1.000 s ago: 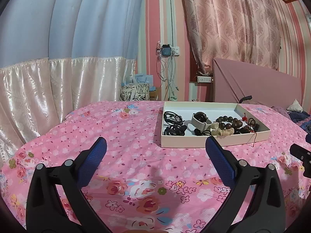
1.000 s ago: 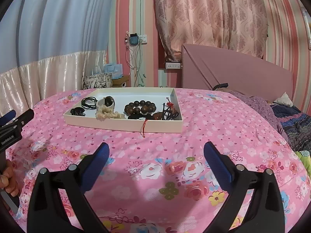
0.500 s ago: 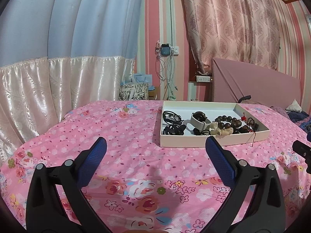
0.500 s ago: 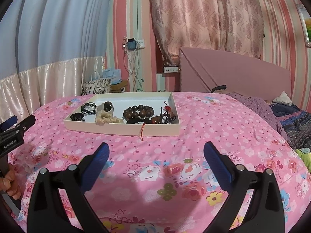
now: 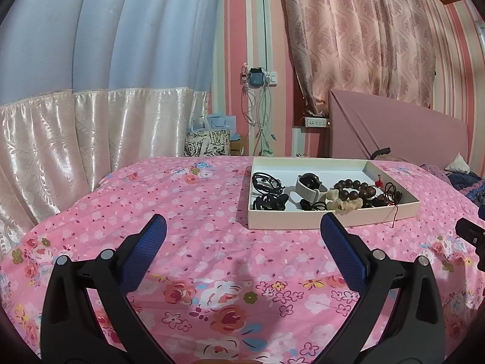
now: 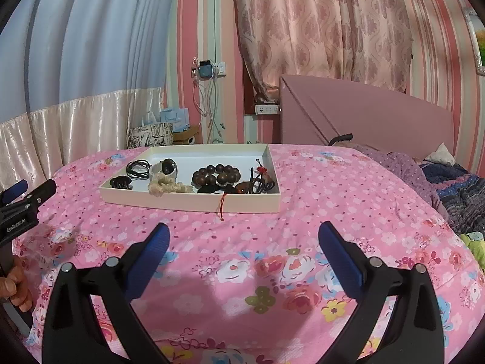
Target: Organize jewelry
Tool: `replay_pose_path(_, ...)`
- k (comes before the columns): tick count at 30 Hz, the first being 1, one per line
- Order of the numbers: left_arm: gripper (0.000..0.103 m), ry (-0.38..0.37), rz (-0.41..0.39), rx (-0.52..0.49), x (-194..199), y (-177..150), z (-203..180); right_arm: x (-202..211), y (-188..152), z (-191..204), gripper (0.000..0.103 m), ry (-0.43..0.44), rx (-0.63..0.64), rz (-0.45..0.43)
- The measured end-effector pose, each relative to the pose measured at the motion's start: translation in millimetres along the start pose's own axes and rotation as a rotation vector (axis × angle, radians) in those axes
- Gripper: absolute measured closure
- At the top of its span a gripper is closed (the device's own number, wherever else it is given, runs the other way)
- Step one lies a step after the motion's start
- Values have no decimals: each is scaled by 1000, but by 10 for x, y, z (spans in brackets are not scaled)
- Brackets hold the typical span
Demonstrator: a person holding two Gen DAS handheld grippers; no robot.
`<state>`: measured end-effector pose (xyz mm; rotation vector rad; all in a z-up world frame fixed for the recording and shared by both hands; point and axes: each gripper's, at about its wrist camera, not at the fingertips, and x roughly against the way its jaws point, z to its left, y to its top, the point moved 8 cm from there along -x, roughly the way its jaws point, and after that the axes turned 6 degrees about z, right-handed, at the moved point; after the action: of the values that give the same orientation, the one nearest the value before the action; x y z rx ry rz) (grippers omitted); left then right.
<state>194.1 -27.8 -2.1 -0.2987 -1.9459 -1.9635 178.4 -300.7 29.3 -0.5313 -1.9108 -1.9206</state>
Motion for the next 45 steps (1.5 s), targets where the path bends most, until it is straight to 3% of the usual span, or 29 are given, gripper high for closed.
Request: replay_pose_path(45, 3, -25, -3, 26, -2, 5, 26, 12, -18, -45, 5, 1, -5, -8)
